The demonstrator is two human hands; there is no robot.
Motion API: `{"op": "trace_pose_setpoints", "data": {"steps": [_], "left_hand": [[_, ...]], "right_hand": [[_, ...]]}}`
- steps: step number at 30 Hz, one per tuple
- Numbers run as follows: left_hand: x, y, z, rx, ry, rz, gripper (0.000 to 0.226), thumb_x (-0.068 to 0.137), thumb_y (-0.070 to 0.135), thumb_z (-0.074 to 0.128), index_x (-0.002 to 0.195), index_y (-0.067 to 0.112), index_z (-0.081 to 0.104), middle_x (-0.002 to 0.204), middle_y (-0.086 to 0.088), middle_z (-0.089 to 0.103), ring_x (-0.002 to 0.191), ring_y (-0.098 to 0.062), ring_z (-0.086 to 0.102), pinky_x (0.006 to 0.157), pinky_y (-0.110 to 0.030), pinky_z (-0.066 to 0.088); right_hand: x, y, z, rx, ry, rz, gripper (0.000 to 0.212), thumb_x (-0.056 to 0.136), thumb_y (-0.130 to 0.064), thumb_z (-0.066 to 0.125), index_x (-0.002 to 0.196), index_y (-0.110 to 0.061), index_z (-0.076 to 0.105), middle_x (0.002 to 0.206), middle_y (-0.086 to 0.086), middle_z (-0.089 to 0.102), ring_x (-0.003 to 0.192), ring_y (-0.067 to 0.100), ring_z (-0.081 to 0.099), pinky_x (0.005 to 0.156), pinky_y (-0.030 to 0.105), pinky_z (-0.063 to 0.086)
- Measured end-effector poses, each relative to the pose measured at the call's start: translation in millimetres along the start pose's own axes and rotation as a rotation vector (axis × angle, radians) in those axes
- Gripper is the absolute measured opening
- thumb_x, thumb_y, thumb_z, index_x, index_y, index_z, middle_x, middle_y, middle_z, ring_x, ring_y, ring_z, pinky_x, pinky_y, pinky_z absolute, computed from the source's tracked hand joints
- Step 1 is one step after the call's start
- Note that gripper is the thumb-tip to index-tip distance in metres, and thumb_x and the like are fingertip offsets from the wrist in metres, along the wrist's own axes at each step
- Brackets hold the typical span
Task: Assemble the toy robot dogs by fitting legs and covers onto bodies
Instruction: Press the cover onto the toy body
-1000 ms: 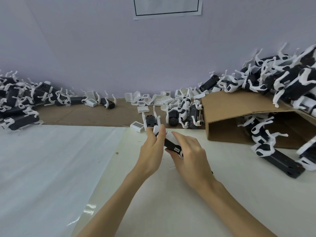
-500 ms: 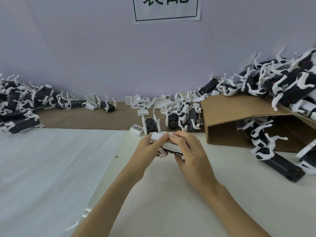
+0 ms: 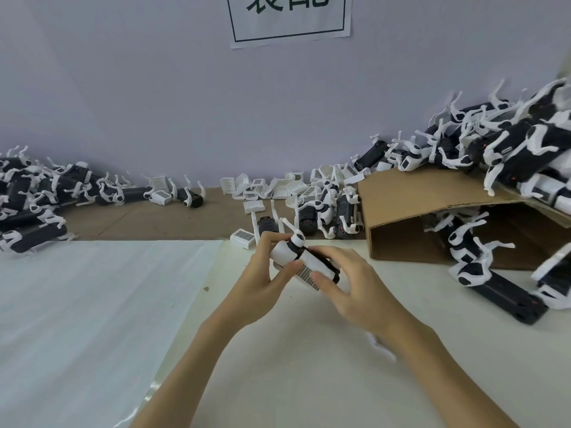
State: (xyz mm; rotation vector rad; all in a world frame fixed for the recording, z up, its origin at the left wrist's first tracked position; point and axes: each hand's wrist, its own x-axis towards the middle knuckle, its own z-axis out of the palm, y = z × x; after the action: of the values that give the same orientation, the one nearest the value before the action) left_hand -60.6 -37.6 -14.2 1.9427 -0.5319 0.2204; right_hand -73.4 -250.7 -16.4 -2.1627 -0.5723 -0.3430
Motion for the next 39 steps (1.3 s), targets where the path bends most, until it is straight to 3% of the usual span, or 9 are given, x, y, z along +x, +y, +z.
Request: {"op": "trace_pose_setpoints", "data": {"steps": [7,10,18,22,25,29,35,37,39], "left_hand": [[-1.1,-1.1,-3.4,-0.01,-0.093,-0.013,0.04,0.099,0.04,0.07,0.133,0.031,0.051,0.113,0.014,0.064,0.103,-0.012,0.062,0.084,-0.018,0.05],[0.3,1.7,-3.4,0.027,-0.032,0.023,0.032,0.099,0.043,0.071,0.125,0.03,0.058,0.106,0.011,0.068,0.096,-0.011,0.063,0.081,-0.016,0.048],[1.3,1.4,-0.2,0.013,0.031,0.097,0.026,0.098,0.039,0.07,0.118,0.024,0.062,0.098,0.01,0.069,0.09,-0.019,0.062,0.079,-0.025,0.049],[0.6,-0.8,-0.8,0.035,-0.009,0.051,0.029,0.097,0.049,0.069,0.121,0.034,0.062,0.107,0.015,0.069,0.101,-0.019,0.062,0.087,-0.029,0.052],[-1.4,-2.8,4.9,0.07,-0.04,0.042,0.027,0.099,0.042,0.071,0.123,0.043,0.058,0.114,0.018,0.066,0.113,-0.024,0.058,0.095,-0.039,0.052],[-1.5,-1.9,11.6,0.172,-0.036,0.06,0.033,0.099,0.039,0.073,0.12,0.053,0.052,0.115,0.028,0.063,0.114,-0.012,0.055,0.09,-0.029,0.047],[-0.3,1.2,5.6,0.174,-0.004,0.081,0.035,0.091,0.06,0.066,0.121,0.045,0.056,0.108,0.015,0.069,0.104,-0.026,0.063,0.089,-0.05,0.055],[-1.4,-0.9,6.1,0.145,0.015,0.061,0.029,0.096,0.05,0.071,0.122,0.042,0.059,0.108,0.015,0.069,0.104,-0.026,0.063,0.09,-0.049,0.056],[0.4,-2.2,8.5,0.094,0.074,0.045,0.023,0.099,0.039,0.074,0.119,0.038,0.062,0.106,0.017,0.069,0.101,-0.019,0.066,0.087,-0.038,0.058]], "right_hand": [[-2.4,1.9,-5.4,0.166,0.048,0.072,0.03,0.09,-0.028,0.081,0.119,-0.028,0.072,0.107,-0.013,0.073,0.101,0.009,0.067,0.087,0.026,0.053],[-3.1,0.0,-2.0,0.217,0.045,0.094,0.028,0.09,-0.028,0.081,0.117,-0.029,0.072,0.105,-0.013,0.072,0.099,0.009,0.068,0.085,0.021,0.054],[-0.5,-5.2,-1.3,0.233,0.044,0.096,0.02,0.093,-0.022,0.078,0.111,-0.026,0.072,0.099,-0.012,0.072,0.09,0.007,0.068,0.07,0.014,0.054],[-2.4,-0.8,-3.4,0.252,-0.043,0.137,0.027,0.091,-0.031,0.08,0.115,-0.034,0.068,0.106,-0.021,0.072,0.097,0.0,0.069,0.079,0.009,0.049],[-3.2,1.2,3.7,0.127,-0.117,0.179,0.049,0.084,-0.035,0.086,0.126,-0.036,0.06,0.114,-0.021,0.069,0.105,0.0,0.066,0.086,0.019,0.056],[-1.7,2.8,5.0,0.071,-0.107,0.226,0.049,0.083,-0.031,0.087,0.123,-0.036,0.06,0.107,-0.022,0.069,0.097,-0.002,0.065,0.082,0.021,0.053],[-1.3,0.8,9.3,0.055,-0.091,0.209,0.042,0.084,-0.036,0.086,0.118,-0.036,0.06,0.102,-0.021,0.07,0.092,0.001,0.067,0.075,0.015,0.051],[-0.8,-0.4,13.3,0.027,-0.081,0.174,0.045,0.087,-0.037,0.083,0.124,-0.035,0.059,0.107,-0.019,0.068,0.098,0.004,0.066,0.078,0.016,0.052],[-1.3,-0.4,15.0,-0.015,-0.048,0.124,0.051,0.09,-0.039,0.079,0.135,-0.034,0.054,0.118,-0.018,0.063,0.109,0.005,0.059,0.089,0.022,0.051]]}}
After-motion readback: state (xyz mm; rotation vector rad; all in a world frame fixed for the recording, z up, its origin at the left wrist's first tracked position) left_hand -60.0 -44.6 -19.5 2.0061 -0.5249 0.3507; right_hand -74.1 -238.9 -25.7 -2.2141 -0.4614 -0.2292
